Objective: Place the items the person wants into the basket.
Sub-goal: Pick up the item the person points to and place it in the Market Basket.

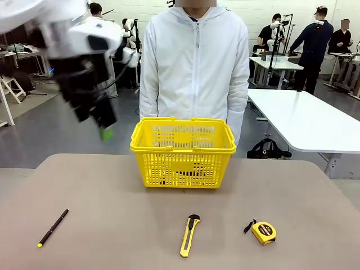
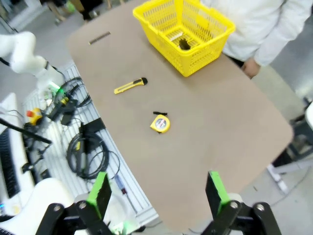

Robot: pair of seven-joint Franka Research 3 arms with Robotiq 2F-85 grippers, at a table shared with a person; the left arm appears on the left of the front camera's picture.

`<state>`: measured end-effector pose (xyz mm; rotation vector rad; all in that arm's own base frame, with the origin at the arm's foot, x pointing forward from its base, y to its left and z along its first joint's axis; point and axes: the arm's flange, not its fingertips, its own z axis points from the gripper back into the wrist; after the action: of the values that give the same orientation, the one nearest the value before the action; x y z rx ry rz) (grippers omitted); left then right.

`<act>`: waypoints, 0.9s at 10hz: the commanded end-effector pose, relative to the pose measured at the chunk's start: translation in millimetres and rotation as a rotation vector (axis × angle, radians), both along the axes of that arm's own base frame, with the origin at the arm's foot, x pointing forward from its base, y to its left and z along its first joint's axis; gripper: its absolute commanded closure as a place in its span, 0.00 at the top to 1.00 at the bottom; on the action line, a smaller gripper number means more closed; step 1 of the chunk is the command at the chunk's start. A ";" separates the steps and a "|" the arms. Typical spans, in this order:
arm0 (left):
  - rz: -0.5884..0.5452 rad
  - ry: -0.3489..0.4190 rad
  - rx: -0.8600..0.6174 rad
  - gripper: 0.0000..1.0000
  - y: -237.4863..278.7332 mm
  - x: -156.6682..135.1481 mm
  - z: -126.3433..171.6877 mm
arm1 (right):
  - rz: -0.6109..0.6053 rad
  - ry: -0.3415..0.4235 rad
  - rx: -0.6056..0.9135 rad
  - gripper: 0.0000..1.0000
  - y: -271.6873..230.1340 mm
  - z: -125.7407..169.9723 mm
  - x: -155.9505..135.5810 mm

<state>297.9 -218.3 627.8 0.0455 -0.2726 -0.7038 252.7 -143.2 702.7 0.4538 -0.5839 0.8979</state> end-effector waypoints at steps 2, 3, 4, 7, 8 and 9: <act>-0.061 0.012 -0.092 1.00 34.6 -8.1 -36.5 | 0.020 -0.009 0.030 1.00 0.6 2.7 0.8; -0.056 0.020 -0.109 1.00 40.6 -9.5 -41.6 | 0.020 -0.009 0.030 1.00 0.6 2.7 0.8; -0.025 0.019 -0.121 1.00 46.2 -4.1 -43.0 | 0.020 -0.009 0.030 1.00 0.6 2.7 0.8; -0.029 0.012 -0.056 1.00 39.5 -13.4 -41.0 | 0.020 -0.009 0.030 1.00 0.6 2.7 0.8; -0.029 0.012 -0.056 1.00 39.5 -13.4 -41.0 | 0.020 -0.009 0.030 1.00 0.6 2.7 0.8; -0.029 0.012 -0.056 1.00 39.5 -13.4 -41.0 | 0.020 -0.009 0.030 1.00 0.6 2.7 0.8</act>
<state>285.9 -178.8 585.3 -0.0221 -0.2827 -0.7260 252.7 -143.2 702.7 0.4537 -0.5841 0.8981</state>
